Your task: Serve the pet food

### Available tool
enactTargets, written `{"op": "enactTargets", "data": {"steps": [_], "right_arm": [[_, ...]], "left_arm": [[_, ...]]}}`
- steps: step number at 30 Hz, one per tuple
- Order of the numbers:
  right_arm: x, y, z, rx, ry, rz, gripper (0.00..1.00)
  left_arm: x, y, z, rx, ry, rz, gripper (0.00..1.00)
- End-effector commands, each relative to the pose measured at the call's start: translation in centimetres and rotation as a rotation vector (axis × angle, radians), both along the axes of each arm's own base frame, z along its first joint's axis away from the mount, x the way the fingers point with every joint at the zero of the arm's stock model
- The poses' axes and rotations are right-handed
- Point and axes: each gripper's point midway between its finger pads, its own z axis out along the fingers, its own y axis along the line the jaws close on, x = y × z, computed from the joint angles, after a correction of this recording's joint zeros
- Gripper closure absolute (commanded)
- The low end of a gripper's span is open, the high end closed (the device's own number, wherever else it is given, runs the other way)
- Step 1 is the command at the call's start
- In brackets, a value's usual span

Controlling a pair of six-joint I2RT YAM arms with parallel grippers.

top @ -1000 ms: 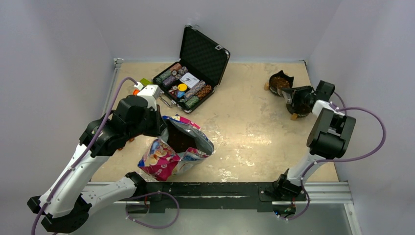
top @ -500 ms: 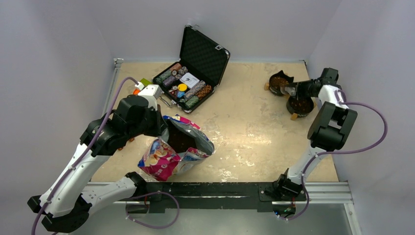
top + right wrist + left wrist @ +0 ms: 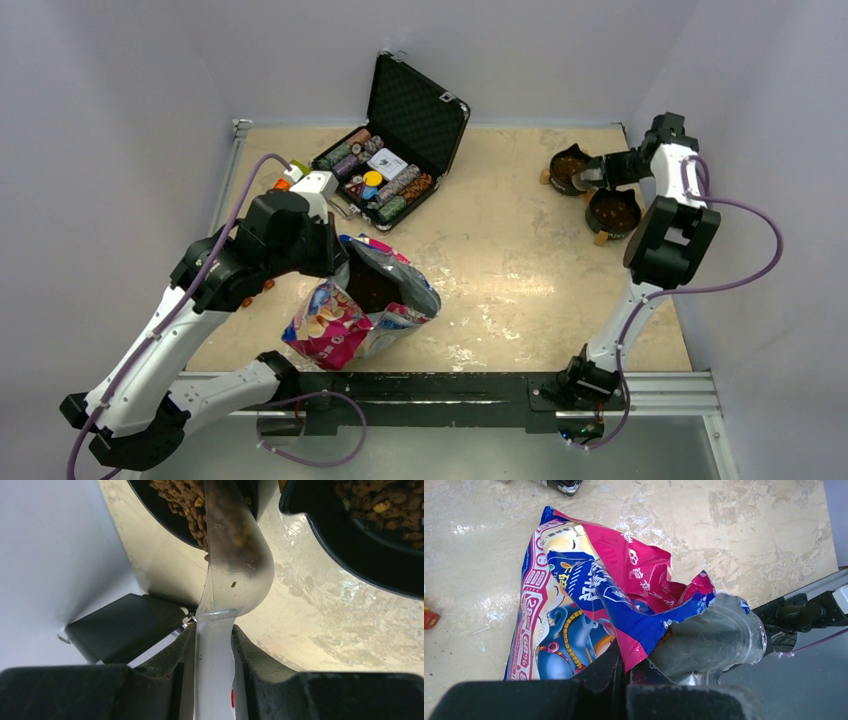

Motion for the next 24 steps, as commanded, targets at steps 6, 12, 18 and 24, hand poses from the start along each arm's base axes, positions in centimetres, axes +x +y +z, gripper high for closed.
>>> {"op": "enactTargets", "data": {"steps": [6, 12, 18, 24], "right_arm": [[0.5, 0.5, 2.1, -0.103, 0.005, 0.057, 1.00], [0.4, 0.2, 2.6, -0.116, 0.014, 0.044, 1.00], [0.1, 0.2, 3.7, -0.122, -0.025, 0.009, 1.00], [-0.9, 0.5, 3.9, -0.117, -0.034, -0.033, 1.00]], "left_arm": [[0.7, -0.7, 2.5, -0.059, -0.072, -0.016, 1.00], [0.5, -0.9, 2.5, -0.067, -0.062, -0.018, 1.00], [0.5, -0.6, 2.8, -0.065, -0.072, -0.013, 1.00], [0.3, -0.6, 2.7, -0.075, -0.064, -0.007, 1.00]]}}
